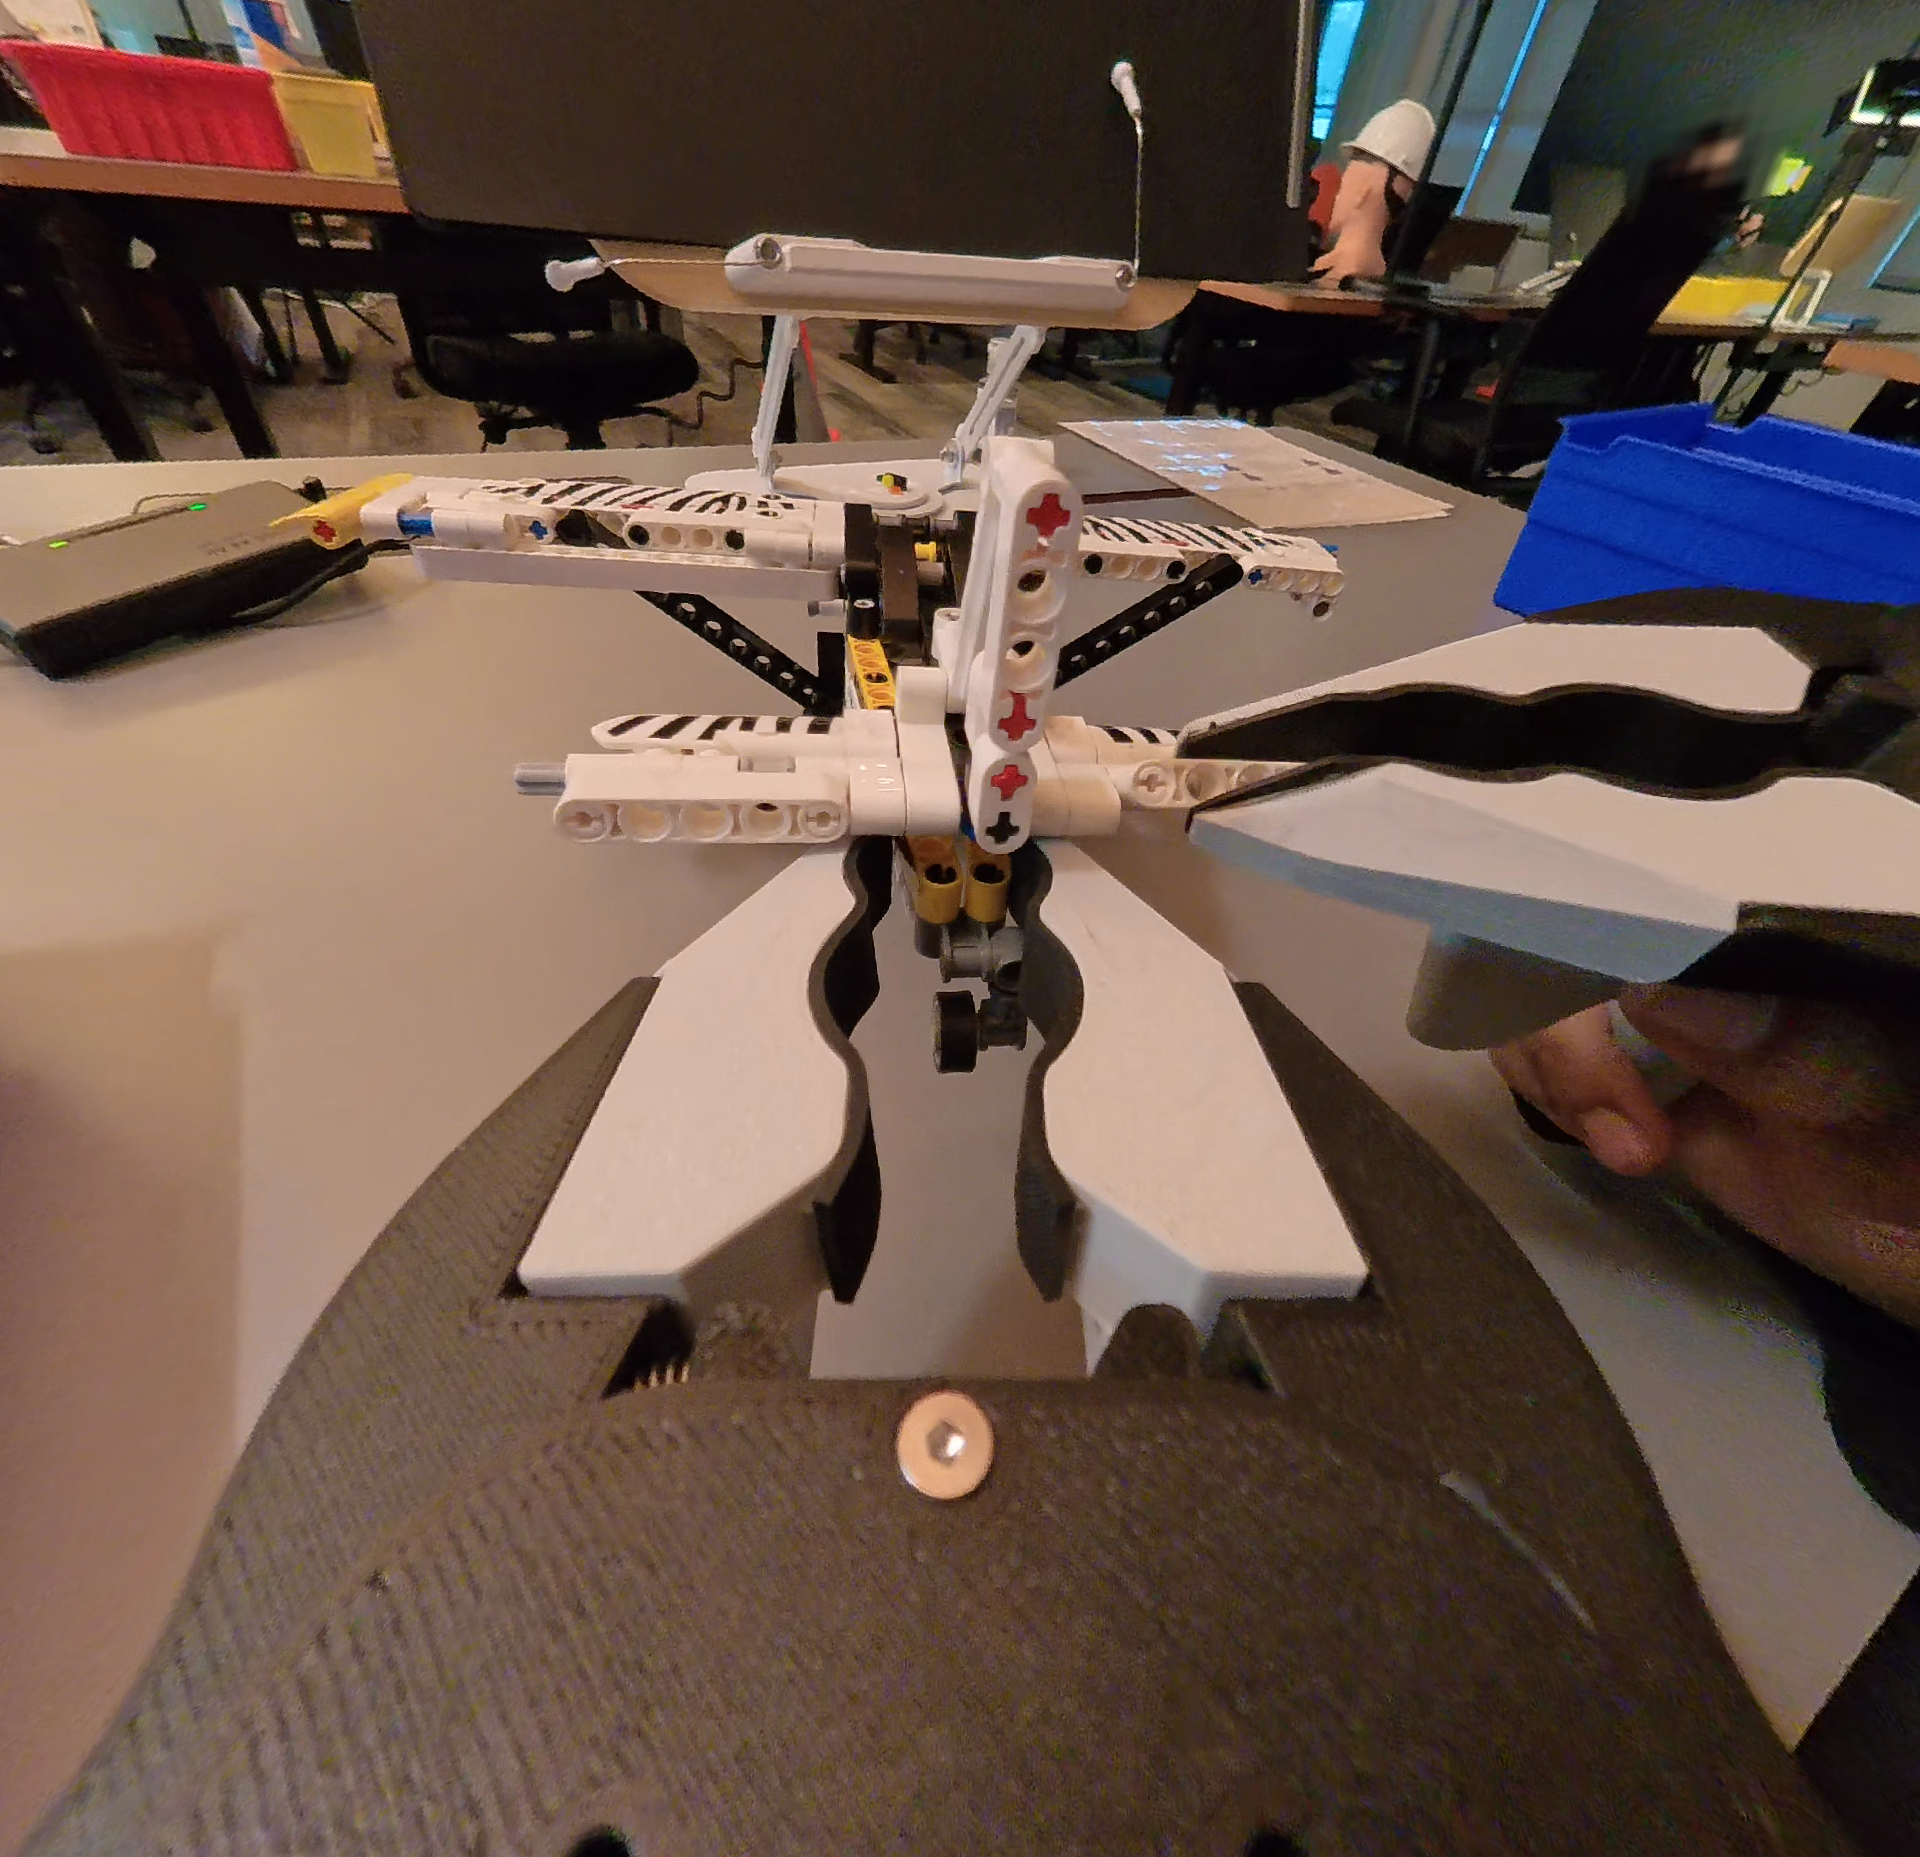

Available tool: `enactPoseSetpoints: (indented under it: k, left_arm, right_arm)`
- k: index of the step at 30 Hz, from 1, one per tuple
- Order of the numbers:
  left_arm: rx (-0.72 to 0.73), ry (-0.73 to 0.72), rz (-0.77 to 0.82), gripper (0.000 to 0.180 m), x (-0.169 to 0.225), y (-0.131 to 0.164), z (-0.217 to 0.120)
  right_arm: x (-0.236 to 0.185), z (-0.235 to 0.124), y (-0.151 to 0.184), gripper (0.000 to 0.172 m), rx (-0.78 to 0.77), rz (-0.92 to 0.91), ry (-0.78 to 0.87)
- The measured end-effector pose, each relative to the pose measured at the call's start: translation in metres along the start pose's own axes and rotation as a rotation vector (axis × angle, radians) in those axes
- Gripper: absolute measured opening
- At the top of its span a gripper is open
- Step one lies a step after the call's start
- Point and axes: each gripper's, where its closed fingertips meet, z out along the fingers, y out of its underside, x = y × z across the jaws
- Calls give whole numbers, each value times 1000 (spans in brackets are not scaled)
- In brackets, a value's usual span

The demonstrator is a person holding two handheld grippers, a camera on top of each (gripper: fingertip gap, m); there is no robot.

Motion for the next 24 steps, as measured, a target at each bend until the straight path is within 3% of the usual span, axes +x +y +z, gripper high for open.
enactPoseSetpoints:
  k: [4, 7, 9, 12, 15, 22, 24]
  left_arm:
    - [12, 53, -59, 24, 4, -1, -2]
    - [-31, 88, -174, 56, -1, 0, -7]
    - [-44, 110, -264, 63, -3, -6, -14]
    - [-36, 179, -450, 46, 3, -17, -26]
    - [37, 384, -670, 23, 28, -33, -37]
    - [225, 514, -1318, 13, 32, -11, -40]
    - [237, 540, -1353, 15, 36, -6, -40]
  right_arm:
    - [7, -2, 0, 11, 2, 32, 14]
    - [12, -4, -2, 11, 18, 72, 18]
    - [16, -5, -4, 11, 25, 63, 42]
    - [18, -4, -4, 12, 9, -10, 79]
    - [13, -2, -2, 12, -19, -118, 101]
    - [-14, -9, 0, 9, -57, -505, 129]
    - [-25, -10, 10, 8, -94, -615, 119]
